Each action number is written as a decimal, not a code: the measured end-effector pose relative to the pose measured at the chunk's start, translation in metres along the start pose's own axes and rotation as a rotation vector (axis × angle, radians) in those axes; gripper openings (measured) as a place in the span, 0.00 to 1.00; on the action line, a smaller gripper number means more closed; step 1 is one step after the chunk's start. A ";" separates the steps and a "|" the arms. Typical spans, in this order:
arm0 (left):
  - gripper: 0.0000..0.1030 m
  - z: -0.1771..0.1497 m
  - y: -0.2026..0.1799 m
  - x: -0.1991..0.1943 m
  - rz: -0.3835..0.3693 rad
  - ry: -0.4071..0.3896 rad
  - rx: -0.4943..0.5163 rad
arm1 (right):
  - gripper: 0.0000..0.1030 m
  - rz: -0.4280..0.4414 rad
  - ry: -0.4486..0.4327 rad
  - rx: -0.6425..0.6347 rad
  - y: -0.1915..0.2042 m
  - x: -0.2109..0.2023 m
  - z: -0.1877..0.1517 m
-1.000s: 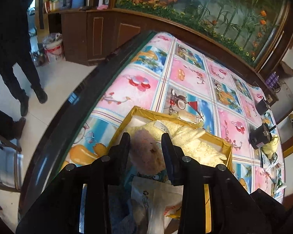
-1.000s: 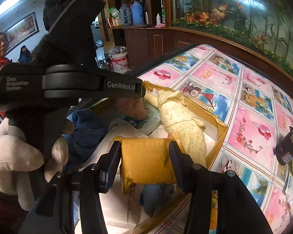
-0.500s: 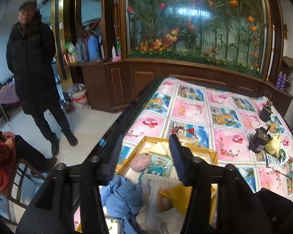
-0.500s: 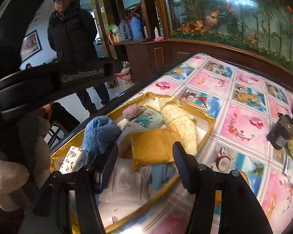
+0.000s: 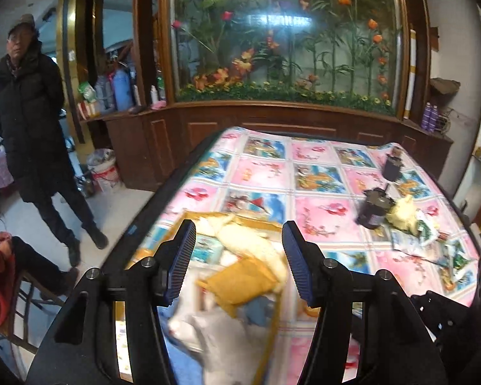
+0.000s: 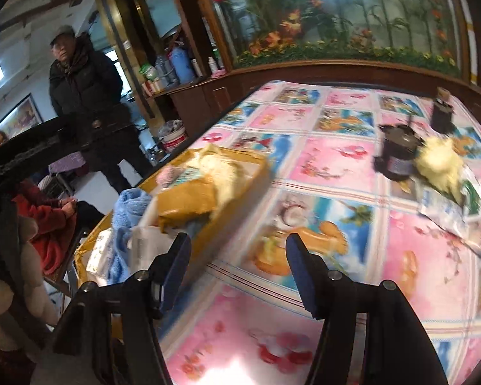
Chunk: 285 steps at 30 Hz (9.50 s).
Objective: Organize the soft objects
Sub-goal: 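Reach the left tool to the yellow fluffy towel and grasp it, then lift the yellow towel with the left tool while the right tool grasps a green-and-white packet, then carry the towel and green packet over the box and open both tools, then move both tools back toward the remaining packets on the table, then grasp the white desiccant packet with the left tool while the right tool grasps a green packet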
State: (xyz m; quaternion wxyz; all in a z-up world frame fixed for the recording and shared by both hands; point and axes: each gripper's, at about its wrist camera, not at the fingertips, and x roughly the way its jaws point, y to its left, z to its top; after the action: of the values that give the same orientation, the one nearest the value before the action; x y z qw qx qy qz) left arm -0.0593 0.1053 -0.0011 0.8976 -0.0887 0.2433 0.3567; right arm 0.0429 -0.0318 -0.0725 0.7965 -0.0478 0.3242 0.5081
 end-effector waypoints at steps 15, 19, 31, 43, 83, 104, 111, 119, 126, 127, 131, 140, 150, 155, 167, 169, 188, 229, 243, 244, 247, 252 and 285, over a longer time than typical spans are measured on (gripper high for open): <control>0.55 -0.027 -0.088 0.037 -0.282 0.237 0.049 | 0.60 -0.279 -0.092 0.339 -0.202 -0.055 0.038; 0.55 -0.033 -0.094 0.042 -0.282 0.262 0.058 | 0.60 -0.295 -0.099 0.374 -0.225 -0.032 0.060; 0.55 -0.038 -0.085 0.058 -0.276 0.293 0.032 | 0.62 0.116 0.100 0.421 -0.225 0.034 0.075; 0.54 -0.029 -0.097 0.086 -0.389 0.332 0.037 | 0.62 0.161 0.082 0.366 -0.214 -0.046 0.030; 0.38 -0.020 -0.211 0.181 -0.478 0.344 0.572 | 0.62 -0.469 0.105 0.449 -0.273 -0.092 -0.023; 0.38 -0.013 -0.170 0.105 -0.586 0.262 0.377 | 0.37 -0.338 -0.063 0.511 -0.241 -0.136 -0.039; 0.38 0.000 -0.140 0.061 -0.640 0.186 0.268 | 0.37 -0.287 -0.104 0.466 -0.214 -0.148 -0.029; 0.38 0.005 -0.086 0.017 -0.600 0.112 0.121 | 0.37 -0.200 -0.083 0.385 -0.175 -0.130 -0.016; 0.38 0.003 -0.026 -0.012 -0.544 0.071 -0.002 | 0.37 -0.119 -0.065 0.328 -0.137 -0.113 -0.007; 0.38 0.001 -0.016 -0.016 -0.531 0.067 -0.021 | 0.37 -0.108 -0.065 0.320 -0.131 -0.111 -0.006; 0.38 -0.008 0.020 -0.029 -0.482 0.052 -0.080 | 0.37 -0.049 -0.055 0.286 -0.105 -0.099 0.003; 0.38 -0.040 0.084 -0.039 -0.395 0.078 -0.206 | 0.36 0.110 0.011 0.162 -0.022 -0.054 0.025; 0.39 -0.078 0.127 -0.031 -0.343 0.156 -0.316 | 0.36 0.261 0.162 0.043 0.069 0.019 0.029; 0.39 -0.095 0.137 -0.012 -0.282 0.223 -0.333 | 0.36 0.282 0.240 0.014 0.099 0.053 0.022; 0.47 -0.112 0.133 0.006 -0.190 0.249 -0.294 | 0.39 0.193 0.329 -0.060 0.122 0.090 -0.002; 0.47 -0.112 0.134 0.006 -0.193 0.247 -0.309 | 0.39 0.175 0.326 -0.075 0.124 0.090 -0.005; 0.54 -0.102 0.092 -0.010 -0.066 0.221 -0.128 | 0.58 0.198 0.089 0.154 0.066 0.036 0.008; 0.59 -0.083 -0.017 -0.006 0.180 0.225 0.180 | 0.63 0.163 0.038 0.334 -0.030 -0.001 -0.026; 0.59 -0.056 -0.101 0.036 -0.325 0.392 0.103 | 0.63 -0.193 -0.081 0.481 -0.184 -0.067 0.004; 0.59 -0.055 -0.107 0.037 -0.334 0.387 0.109 | 0.63 -0.204 -0.076 0.481 -0.192 -0.066 0.007; 0.59 -0.053 -0.122 0.041 -0.384 0.364 0.137 | 0.63 -0.243 -0.052 0.465 -0.213 -0.055 0.018; 0.59 -0.053 -0.130 0.050 -0.414 0.385 0.151 | 0.63 -0.215 0.029 0.422 -0.243 -0.024 0.038; 0.59 -0.045 -0.177 0.082 -0.545 0.331 0.355 | 0.41 -0.143 0.328 0.067 -0.159 0.071 0.066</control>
State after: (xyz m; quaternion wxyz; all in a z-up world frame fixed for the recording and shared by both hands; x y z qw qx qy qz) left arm 0.0963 0.0098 -0.0840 0.9096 -0.0495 0.4108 0.0373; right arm 0.2272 -0.0258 -0.1015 0.7682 -0.1263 0.4625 0.4243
